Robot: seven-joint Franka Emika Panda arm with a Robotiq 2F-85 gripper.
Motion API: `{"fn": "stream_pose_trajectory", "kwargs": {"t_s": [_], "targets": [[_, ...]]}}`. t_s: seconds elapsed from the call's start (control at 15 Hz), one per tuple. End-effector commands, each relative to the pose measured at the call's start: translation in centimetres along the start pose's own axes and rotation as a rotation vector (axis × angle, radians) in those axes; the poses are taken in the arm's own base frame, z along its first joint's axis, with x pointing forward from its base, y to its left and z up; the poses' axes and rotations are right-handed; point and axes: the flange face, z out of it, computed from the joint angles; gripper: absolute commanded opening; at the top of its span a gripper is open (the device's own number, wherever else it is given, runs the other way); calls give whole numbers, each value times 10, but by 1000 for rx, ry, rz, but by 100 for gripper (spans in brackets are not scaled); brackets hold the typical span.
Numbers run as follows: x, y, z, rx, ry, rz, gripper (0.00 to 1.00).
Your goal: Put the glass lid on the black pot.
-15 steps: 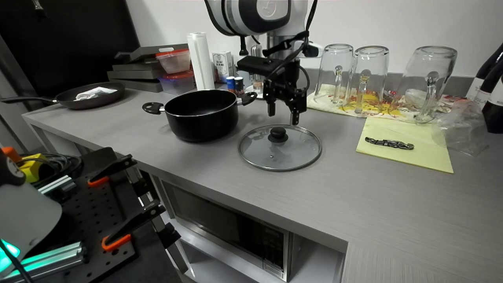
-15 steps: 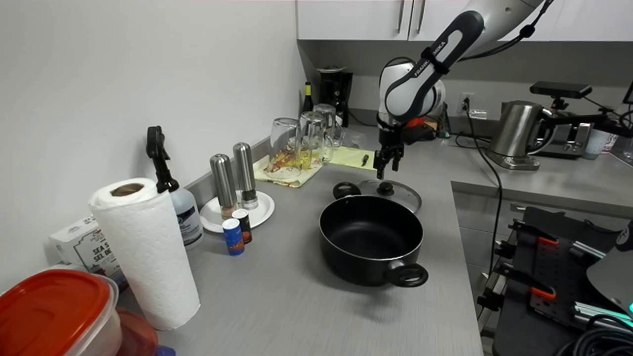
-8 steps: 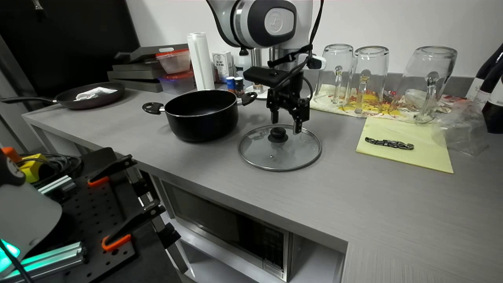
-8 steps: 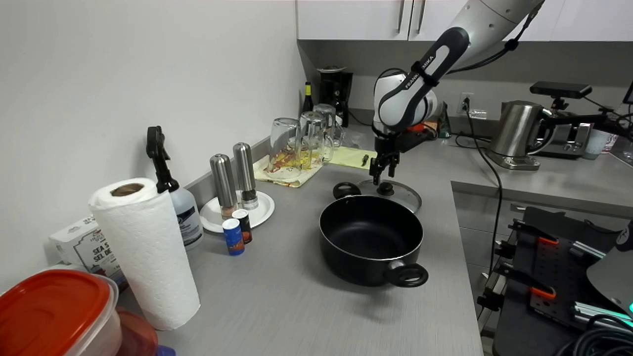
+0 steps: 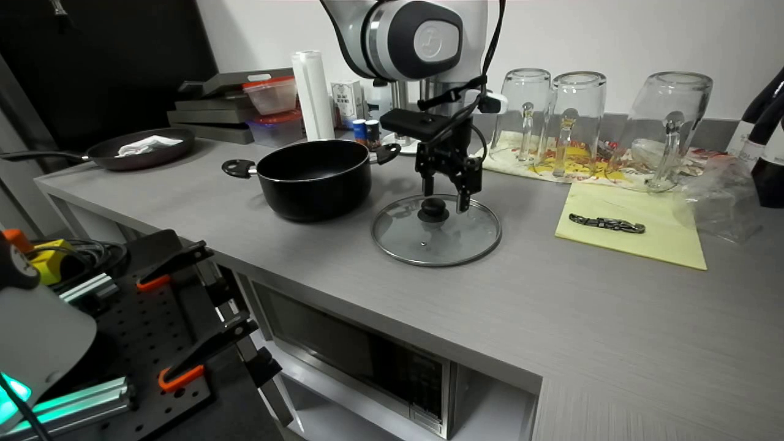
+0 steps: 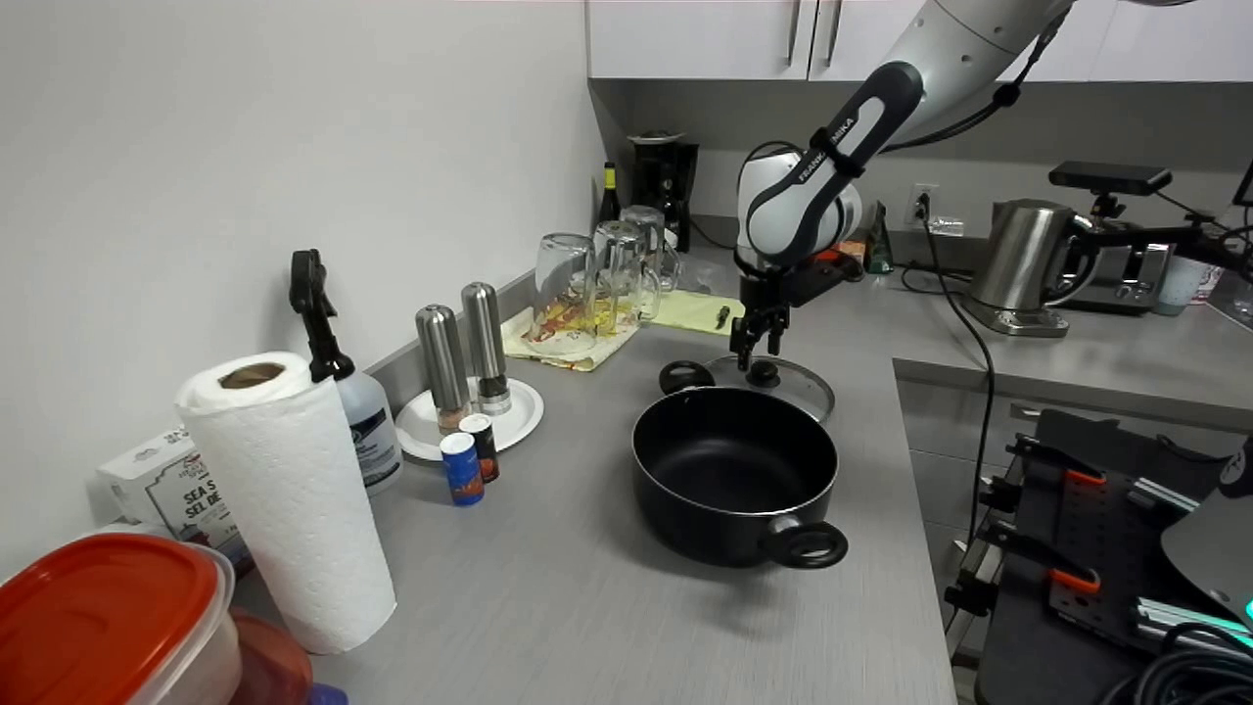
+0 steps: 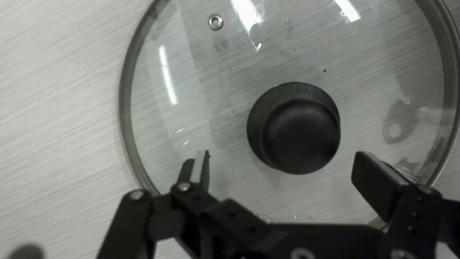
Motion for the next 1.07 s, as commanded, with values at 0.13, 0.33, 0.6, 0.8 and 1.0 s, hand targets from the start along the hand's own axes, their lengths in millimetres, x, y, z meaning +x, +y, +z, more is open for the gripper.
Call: {"fn": "stream_pose_trajectory", "kwargs": {"t_s": [0.13,0.33,0.6,0.8,1.0], "targets": [[1,-2,-1,13,-10,23,100],[-2,-2,-1,12,-20,34,100],[-5,-3,0,14,-27,37,74],[-5,-4,0,14,-28,37,64],[-5,-5,-1,15,-28,35,41]]}}
